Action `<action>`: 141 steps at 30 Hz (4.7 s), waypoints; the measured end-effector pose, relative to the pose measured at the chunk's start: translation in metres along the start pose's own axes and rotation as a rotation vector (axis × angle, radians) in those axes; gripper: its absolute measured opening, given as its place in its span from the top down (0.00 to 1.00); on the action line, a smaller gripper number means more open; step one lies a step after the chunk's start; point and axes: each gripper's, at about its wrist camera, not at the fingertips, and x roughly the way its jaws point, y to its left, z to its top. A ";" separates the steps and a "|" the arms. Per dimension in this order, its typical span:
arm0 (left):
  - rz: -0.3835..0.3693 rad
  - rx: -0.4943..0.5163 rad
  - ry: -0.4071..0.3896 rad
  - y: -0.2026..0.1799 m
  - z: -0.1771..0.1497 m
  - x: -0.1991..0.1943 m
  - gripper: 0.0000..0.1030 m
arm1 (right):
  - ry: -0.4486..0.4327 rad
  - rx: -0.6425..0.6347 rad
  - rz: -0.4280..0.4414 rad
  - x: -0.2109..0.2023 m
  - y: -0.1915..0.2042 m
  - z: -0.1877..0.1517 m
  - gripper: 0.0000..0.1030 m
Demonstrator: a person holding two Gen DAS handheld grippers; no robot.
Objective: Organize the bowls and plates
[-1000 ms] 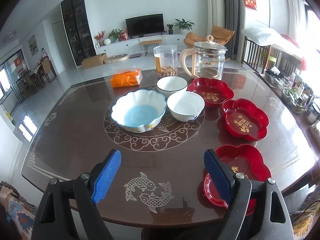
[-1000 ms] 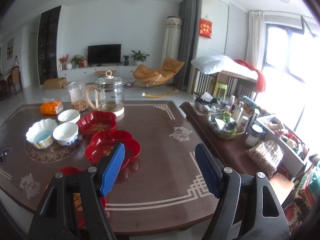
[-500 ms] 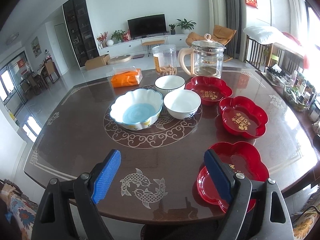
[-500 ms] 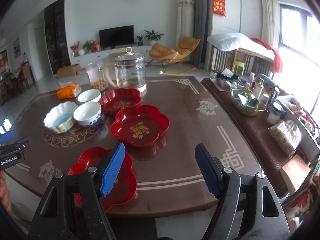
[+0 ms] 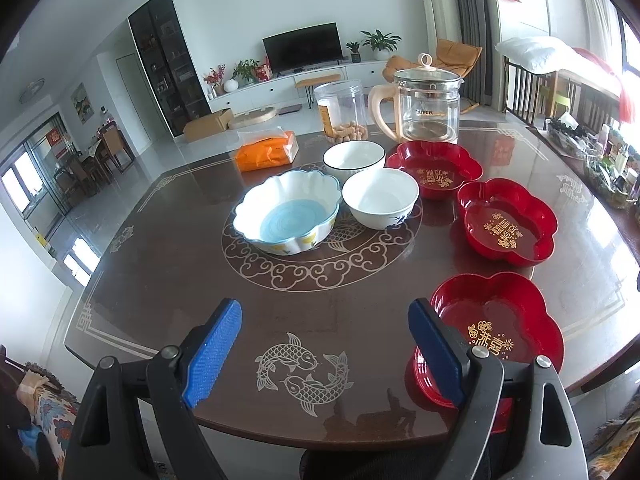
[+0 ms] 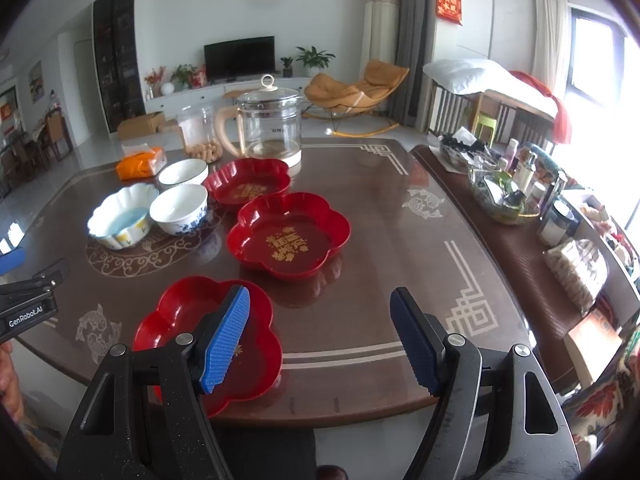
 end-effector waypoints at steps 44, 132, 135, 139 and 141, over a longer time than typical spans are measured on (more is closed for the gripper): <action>-0.346 0.002 0.201 -0.017 0.028 0.059 0.17 | 0.086 0.043 0.001 0.038 -0.033 0.003 0.26; -0.350 -0.028 0.077 0.000 0.007 0.026 0.16 | 0.175 0.015 0.278 0.077 0.002 0.016 0.40; -0.334 -0.106 -0.005 0.017 0.007 0.003 0.10 | 0.065 0.009 0.236 0.039 0.002 0.028 0.36; -0.292 -0.172 -0.060 0.026 -0.004 -0.014 0.09 | -0.013 -0.027 0.168 0.011 0.012 0.026 0.32; -0.286 -0.173 -0.058 0.025 -0.009 -0.014 0.09 | -0.025 -0.046 0.139 0.008 0.018 0.019 0.32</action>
